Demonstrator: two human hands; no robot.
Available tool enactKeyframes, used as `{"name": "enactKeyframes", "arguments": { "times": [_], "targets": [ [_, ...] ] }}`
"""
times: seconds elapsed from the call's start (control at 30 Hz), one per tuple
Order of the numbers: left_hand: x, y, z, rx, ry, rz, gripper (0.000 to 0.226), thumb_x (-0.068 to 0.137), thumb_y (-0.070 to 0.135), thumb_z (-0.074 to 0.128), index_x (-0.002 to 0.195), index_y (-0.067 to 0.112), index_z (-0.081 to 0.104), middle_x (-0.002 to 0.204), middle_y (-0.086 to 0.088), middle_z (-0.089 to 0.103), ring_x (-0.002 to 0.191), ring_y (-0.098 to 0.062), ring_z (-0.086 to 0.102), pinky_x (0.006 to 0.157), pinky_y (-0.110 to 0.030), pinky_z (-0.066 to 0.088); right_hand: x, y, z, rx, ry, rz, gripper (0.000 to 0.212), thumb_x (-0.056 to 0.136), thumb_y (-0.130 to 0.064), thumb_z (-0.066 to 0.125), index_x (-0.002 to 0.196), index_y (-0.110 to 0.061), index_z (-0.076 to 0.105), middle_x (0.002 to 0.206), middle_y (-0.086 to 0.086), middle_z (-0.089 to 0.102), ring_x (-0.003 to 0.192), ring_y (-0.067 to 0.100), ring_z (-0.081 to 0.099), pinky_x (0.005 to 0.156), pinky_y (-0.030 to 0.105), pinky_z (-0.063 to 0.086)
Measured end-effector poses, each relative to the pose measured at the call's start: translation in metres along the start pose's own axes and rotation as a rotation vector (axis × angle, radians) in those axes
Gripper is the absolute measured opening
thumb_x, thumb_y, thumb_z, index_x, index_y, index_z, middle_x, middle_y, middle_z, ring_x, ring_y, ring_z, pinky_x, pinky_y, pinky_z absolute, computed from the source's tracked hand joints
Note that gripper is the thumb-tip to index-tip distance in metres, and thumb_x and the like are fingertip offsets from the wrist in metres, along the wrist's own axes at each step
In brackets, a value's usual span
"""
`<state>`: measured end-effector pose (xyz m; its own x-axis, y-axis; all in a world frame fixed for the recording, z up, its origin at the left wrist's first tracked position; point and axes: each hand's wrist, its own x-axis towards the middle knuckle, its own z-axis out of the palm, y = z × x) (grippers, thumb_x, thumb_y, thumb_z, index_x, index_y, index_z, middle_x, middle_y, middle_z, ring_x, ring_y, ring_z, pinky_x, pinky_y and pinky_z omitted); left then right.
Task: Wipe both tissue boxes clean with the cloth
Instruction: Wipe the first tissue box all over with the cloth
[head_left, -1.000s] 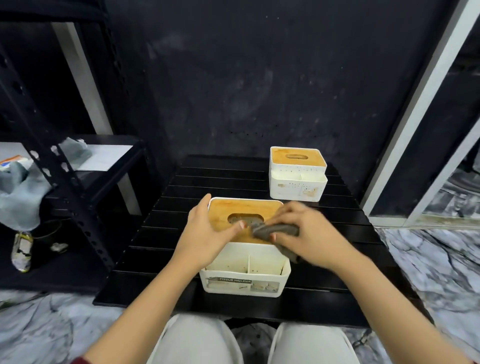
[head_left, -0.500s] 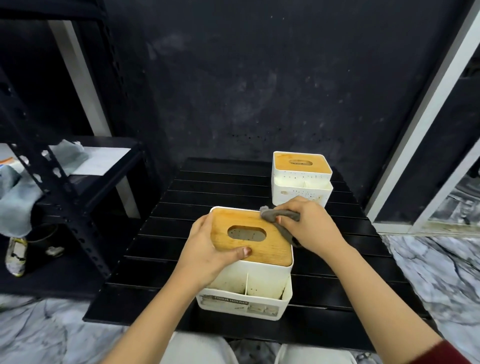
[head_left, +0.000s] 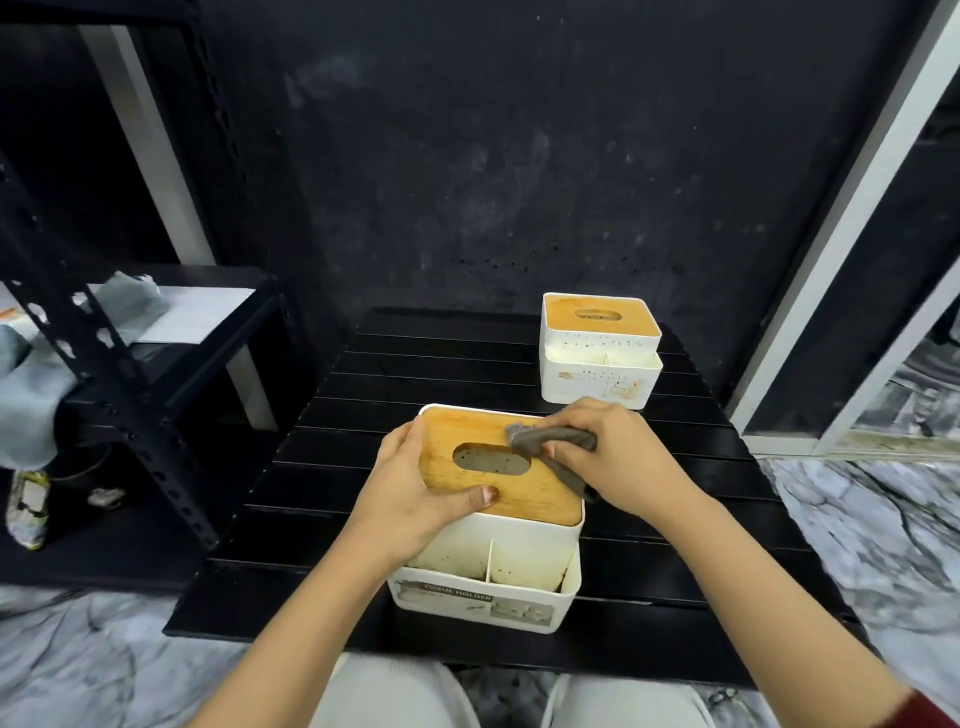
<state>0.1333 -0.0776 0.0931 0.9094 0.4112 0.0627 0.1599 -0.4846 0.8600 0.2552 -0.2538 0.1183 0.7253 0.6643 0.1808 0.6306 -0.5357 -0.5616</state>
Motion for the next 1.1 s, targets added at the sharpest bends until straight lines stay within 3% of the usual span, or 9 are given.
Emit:
{"name": "enactKeyframes", "arguments": {
  "times": [0.13,0.3,0.47,0.57,0.7,0.77,0.87,1.03,1.1],
  "targets": [
    [0.002,-0.001,0.0,0.014,-0.019,-0.006,0.091,0.066,0.036,0.082,0.14,0.028,0.032,0.13,0.014,0.027,0.115,-0.006,0.037,0.094,-0.024,0.038,0.026,0.006,-0.005,-0.03,-0.028,0.0,0.021,0.087,-0.024,0.06,0.107,-0.032,0.065,0.104,-0.012,0.056,0.104,0.013,0.049,0.091,0.039,0.046],
    [0.014,0.003,-0.013,0.029,-0.142,0.004,0.093,0.068,0.031,0.081,0.144,0.025,0.027,0.134,0.016,0.025,0.118,-0.003,0.032,0.096,-0.02,0.031,0.027,0.013,-0.013,0.127,-0.122,-0.024,0.022,0.086,-0.016,0.062,0.101,-0.032,0.065,0.106,-0.006,0.059,0.101,0.009,0.054,0.088,0.026,0.046],
    [0.044,0.003,-0.039,0.168,-0.314,-0.016,0.113,0.054,0.045,0.078,0.149,0.022,0.02,0.156,0.014,0.008,0.142,-0.007,0.016,0.113,-0.027,0.019,0.004,0.014,-0.016,0.252,-0.142,-0.028,0.024,0.082,-0.016,0.067,0.098,-0.034,0.068,0.101,-0.011,0.063,0.096,0.002,0.058,0.084,0.02,0.047],
    [0.051,0.003,-0.045,0.21,-0.237,-0.051,0.103,0.065,0.035,0.081,0.149,0.019,0.023,0.158,0.013,0.006,0.144,-0.013,0.017,0.114,-0.031,0.021,-0.013,0.005,-0.009,0.264,-0.086,0.014,0.025,0.08,-0.016,0.068,0.097,-0.035,0.069,0.097,-0.012,0.062,0.092,0.0,0.058,0.082,0.016,0.047],
    [0.034,0.002,-0.03,0.43,0.009,-0.026,0.082,0.082,0.04,0.068,0.148,0.024,0.023,0.157,0.006,0.016,0.142,-0.018,0.026,0.115,-0.049,0.024,-0.039,-0.014,0.011,0.281,0.104,0.084,0.023,0.079,-0.014,0.068,0.097,-0.029,0.07,0.091,-0.014,0.06,0.087,-0.006,0.054,0.073,0.004,0.04],
    [0.02,0.0,-0.016,0.389,0.032,-0.016,0.078,0.085,0.042,0.063,0.149,0.024,0.022,0.156,0.005,0.021,0.14,-0.018,0.029,0.114,-0.047,0.027,-0.048,-0.021,0.02,0.278,0.167,0.1,0.021,0.08,-0.015,0.067,0.096,-0.029,0.07,0.09,-0.016,0.059,0.085,-0.005,0.055,0.073,0.005,0.04],
    [0.003,-0.005,-0.003,0.166,-0.096,-0.067,0.088,0.083,0.048,0.062,0.151,0.026,0.011,0.157,0.011,0.013,0.142,-0.014,0.023,0.116,-0.039,0.026,-0.054,-0.026,0.022,0.263,0.165,0.095,0.021,0.082,-0.016,0.066,0.096,-0.031,0.069,0.092,-0.017,0.059,0.087,-0.003,0.056,0.075,0.008,0.042],
    [0.0,-0.01,-0.005,-0.038,-0.112,-0.079,0.094,0.077,0.042,0.07,0.15,0.03,0.013,0.157,0.013,0.014,0.142,-0.013,0.023,0.115,-0.036,0.029,-0.042,-0.021,0.009,0.241,0.022,0.03,0.023,0.082,-0.015,0.066,0.1,-0.03,0.07,0.093,-0.015,0.06,0.089,-0.002,0.056,0.074,0.005,0.04],
    [0.0,-0.011,-0.005,-0.052,-0.114,-0.079,0.094,0.077,0.041,0.071,0.15,0.031,0.013,0.157,0.014,0.014,0.141,-0.014,0.024,0.107,-0.03,0.039,-0.026,-0.019,0.004,0.193,-0.038,0.039,0.023,0.084,-0.018,0.064,0.104,-0.03,0.068,0.097,-0.014,0.058,0.091,0.001,0.055,0.072,0.007,0.041]
  ]
}}
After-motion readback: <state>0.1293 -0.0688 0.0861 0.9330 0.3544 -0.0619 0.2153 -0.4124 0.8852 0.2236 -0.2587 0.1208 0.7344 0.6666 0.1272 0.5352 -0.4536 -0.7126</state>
